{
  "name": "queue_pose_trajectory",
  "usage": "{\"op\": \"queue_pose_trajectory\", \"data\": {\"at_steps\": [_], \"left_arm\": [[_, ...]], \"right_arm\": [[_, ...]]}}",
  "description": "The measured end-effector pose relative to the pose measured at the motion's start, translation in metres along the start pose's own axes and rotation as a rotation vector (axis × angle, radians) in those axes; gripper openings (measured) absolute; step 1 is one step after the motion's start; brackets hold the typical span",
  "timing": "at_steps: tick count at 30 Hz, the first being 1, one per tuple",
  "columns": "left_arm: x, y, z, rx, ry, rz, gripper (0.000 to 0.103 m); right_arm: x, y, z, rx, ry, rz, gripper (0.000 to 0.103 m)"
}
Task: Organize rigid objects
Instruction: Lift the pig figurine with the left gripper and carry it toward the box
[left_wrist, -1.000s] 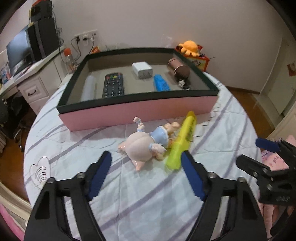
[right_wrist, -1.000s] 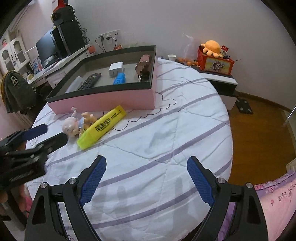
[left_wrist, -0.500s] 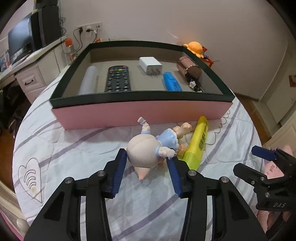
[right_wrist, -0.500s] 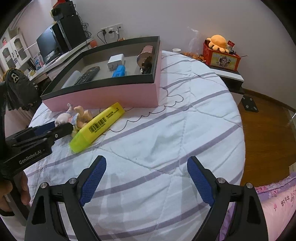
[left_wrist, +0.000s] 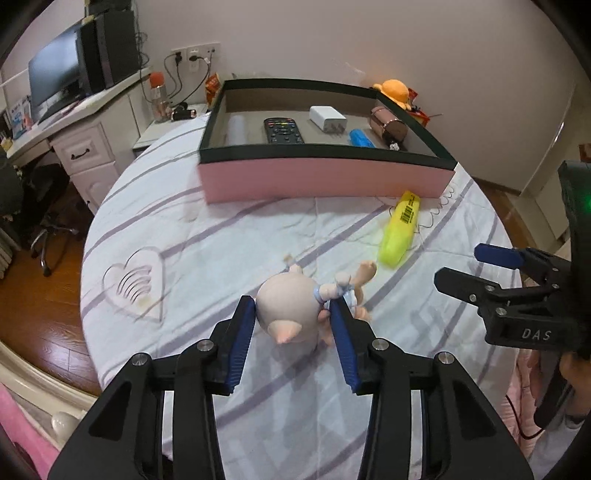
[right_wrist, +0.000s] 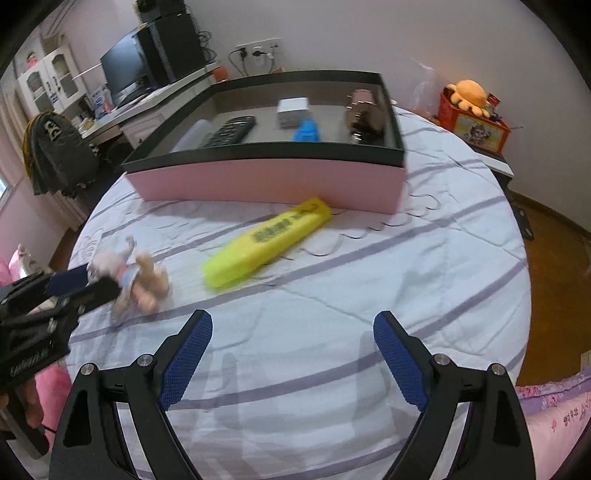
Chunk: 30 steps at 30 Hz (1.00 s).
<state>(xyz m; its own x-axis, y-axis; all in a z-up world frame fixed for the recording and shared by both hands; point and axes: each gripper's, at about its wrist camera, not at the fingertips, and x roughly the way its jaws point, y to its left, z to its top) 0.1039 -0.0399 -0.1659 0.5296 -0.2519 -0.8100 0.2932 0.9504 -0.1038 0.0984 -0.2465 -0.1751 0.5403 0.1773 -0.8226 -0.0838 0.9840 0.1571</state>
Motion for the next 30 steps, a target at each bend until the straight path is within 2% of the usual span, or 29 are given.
{"op": "queue_pose_trajectory", "data": {"at_steps": [9, 11, 12, 13, 15, 17, 19, 23, 25, 27, 30], "left_arm": [[0.013, -0.002, 0.026, -0.026, -0.057, -0.001, 0.045], [0.019, -0.004, 0.033, -0.038, -0.056, -0.005, 0.055], [0.021, -0.004, 0.036, -0.048, -0.061, -0.003, 0.069], [0.020, -0.004, 0.037, -0.063, -0.066, 0.011, 0.078], [0.011, -0.003, 0.034, -0.097, -0.094, 0.009, 0.091], [0.002, -0.001, 0.026, -0.131, -0.129, 0.005, 0.097], [-0.007, -0.003, 0.016, -0.173, -0.161, 0.044, 0.099], [0.002, -0.013, 0.005, -0.149, -0.110, 0.093, 0.101], [0.011, -0.012, 0.003, -0.167, -0.065, 0.112, 0.100], [0.011, -0.010, 0.003, -0.173, -0.065, 0.109, 0.100], [0.004, -0.009, -0.003, -0.154, -0.077, 0.152, 0.100]], "right_arm": [[-0.004, 0.009, -0.006, -0.016, 0.006, 0.008, 0.091], [-0.003, 0.005, -0.006, -0.012, 0.011, 0.001, 0.091], [-0.003, 0.003, -0.006, -0.010, 0.012, -0.001, 0.091], [-0.003, 0.001, -0.006, -0.005, 0.013, -0.003, 0.091], [-0.001, -0.002, -0.006, 0.000, 0.015, -0.003, 0.091], [-0.001, -0.004, -0.005, 0.003, 0.016, 0.000, 0.091], [0.000, -0.008, -0.005, 0.009, 0.014, 0.004, 0.090], [0.003, -0.013, -0.003, 0.015, 0.013, 0.007, 0.091], [0.003, -0.015, -0.003, 0.014, 0.015, 0.008, 0.091], [0.003, -0.015, -0.004, 0.011, 0.018, 0.013, 0.091], [0.004, -0.017, -0.007, 0.005, 0.026, 0.019, 0.091]]}}
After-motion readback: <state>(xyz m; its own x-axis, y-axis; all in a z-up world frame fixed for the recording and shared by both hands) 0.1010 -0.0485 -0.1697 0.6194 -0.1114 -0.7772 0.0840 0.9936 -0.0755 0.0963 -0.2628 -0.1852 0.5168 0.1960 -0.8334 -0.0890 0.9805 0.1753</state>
